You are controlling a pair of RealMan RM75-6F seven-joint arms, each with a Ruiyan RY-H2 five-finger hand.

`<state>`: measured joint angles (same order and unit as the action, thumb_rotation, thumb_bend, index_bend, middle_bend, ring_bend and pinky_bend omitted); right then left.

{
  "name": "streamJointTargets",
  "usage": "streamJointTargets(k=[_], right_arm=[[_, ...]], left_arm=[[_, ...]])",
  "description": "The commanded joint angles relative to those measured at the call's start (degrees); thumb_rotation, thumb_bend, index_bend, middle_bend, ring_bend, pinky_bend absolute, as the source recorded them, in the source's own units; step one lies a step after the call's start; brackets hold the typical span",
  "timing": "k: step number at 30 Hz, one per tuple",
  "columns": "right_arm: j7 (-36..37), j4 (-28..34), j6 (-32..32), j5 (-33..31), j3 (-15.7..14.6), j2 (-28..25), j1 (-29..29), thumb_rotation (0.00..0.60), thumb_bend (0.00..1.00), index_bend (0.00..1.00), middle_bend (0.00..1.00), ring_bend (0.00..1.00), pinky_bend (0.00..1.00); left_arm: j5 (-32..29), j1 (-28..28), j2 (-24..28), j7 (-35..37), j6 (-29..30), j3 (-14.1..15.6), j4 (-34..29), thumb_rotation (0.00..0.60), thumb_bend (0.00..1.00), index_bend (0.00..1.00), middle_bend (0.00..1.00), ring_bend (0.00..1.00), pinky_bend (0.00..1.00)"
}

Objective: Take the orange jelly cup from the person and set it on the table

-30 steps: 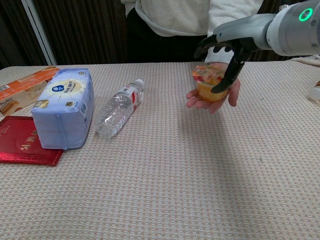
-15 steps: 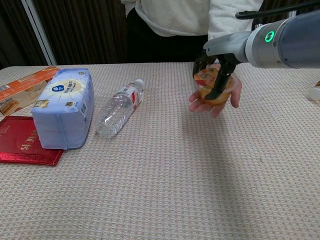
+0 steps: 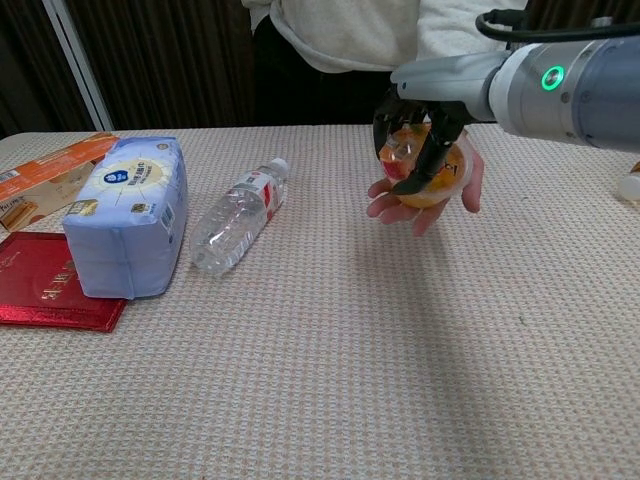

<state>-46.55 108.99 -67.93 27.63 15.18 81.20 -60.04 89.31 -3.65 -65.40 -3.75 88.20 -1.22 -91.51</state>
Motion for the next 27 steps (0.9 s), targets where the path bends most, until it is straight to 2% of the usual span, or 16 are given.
streamJointTargets(k=[1,6,13,19,24,27], right_arm=[[0.61,4.36,-2.31,2.76,-1.15,-2.42,1.55,0.6,0.31,0.68,0.58,0.52,0.62],[1.67,9.75,-5.31,5.46,-2.85,-6.54,4.56,0.6,0.32,0.69,0.58,0.52,0.62],[7.99,14.15,-7.09,11.59,-7.73,-14.33,12.13,0.6,0.32,0.69,0.58,0.52,0.62],[17.61,10.25,-4.47,17.73,-13.0,-17.61,19.38,0.6,0.32,0.69,0.58,0.52,0.62],[24.31,5.19,-2.03,21.59,-16.05,-16.0,23.9,0.6,0.31,0.68,0.57,0.5,0.62],[26.22,2.48,-0.65,22.97,-17.24,-14.01,25.5,0.6,0.31,0.62,0.5,0.45,0.58]], left_arm=[[0.04,0.01,-0.05,-0.08,-0.01,0.05,0.04,0.6,0.08,0.0,0.0,0.0,0.0],[0.17,0.04,-0.13,-0.33,0.13,0.07,0.02,0.6,0.08,0.0,0.0,0.0,0.0],[0.55,0.01,-0.52,-1.22,0.24,0.18,0.25,0.6,0.08,0.0,0.0,0.0,0.0],[0.51,-0.03,-0.76,-1.68,0.3,0.08,0.36,0.6,0.08,0.0,0.0,0.0,0.0],[0.57,-0.08,-0.94,-2.2,0.27,0.08,0.38,0.6,0.08,0.0,0.0,0.0,0.0],[0.66,-0.12,-1.07,-2.36,0.34,0.04,0.45,0.6,0.08,0.0,0.0,0.0,0.0]])
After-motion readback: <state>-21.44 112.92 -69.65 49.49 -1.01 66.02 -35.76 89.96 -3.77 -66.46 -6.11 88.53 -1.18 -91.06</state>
